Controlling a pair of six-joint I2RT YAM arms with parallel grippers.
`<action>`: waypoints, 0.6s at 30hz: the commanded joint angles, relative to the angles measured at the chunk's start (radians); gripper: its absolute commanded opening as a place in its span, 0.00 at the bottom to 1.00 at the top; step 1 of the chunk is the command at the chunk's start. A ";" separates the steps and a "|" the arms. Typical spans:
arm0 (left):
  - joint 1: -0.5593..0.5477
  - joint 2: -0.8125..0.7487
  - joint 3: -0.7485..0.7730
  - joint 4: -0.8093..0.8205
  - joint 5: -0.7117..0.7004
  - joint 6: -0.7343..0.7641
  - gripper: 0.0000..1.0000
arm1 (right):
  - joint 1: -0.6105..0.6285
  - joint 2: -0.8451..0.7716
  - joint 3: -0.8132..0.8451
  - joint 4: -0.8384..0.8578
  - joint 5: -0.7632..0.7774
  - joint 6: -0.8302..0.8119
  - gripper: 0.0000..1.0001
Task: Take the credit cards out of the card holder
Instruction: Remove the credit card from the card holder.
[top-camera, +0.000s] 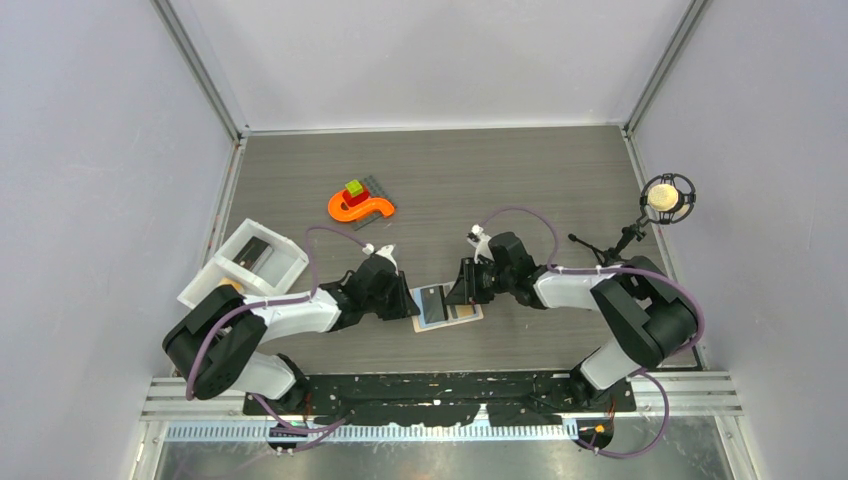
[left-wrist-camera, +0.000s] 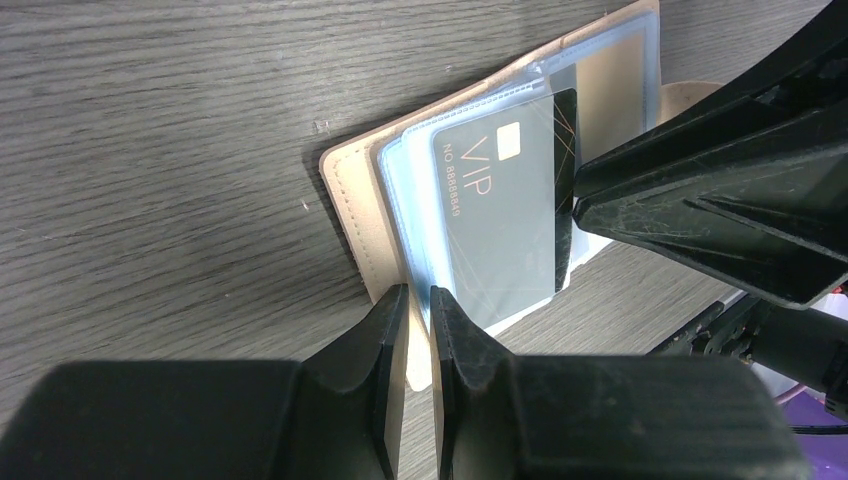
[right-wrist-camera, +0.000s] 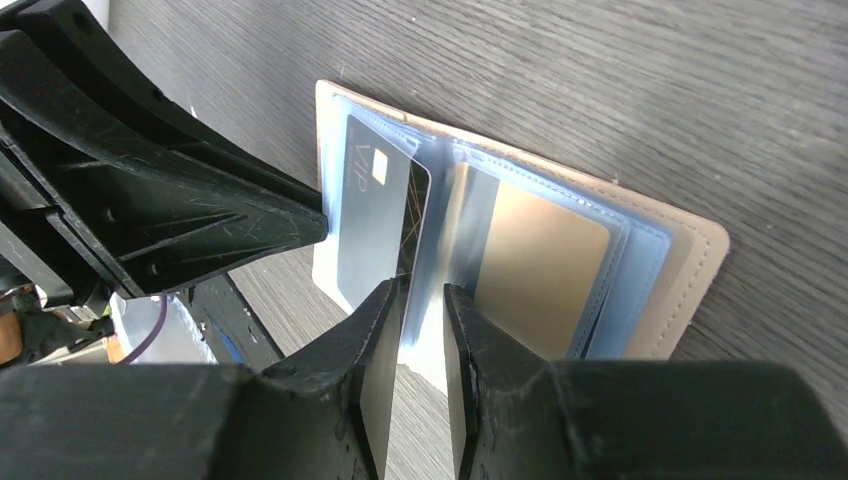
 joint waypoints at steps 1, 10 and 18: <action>0.002 0.053 -0.025 -0.097 -0.058 0.036 0.17 | 0.004 0.031 0.034 0.048 0.001 -0.002 0.30; 0.002 0.060 -0.023 -0.097 -0.059 0.036 0.17 | 0.009 0.067 0.026 0.094 -0.022 0.009 0.23; 0.001 0.067 -0.025 -0.093 -0.048 0.042 0.17 | 0.001 0.017 0.030 0.040 -0.005 -0.028 0.05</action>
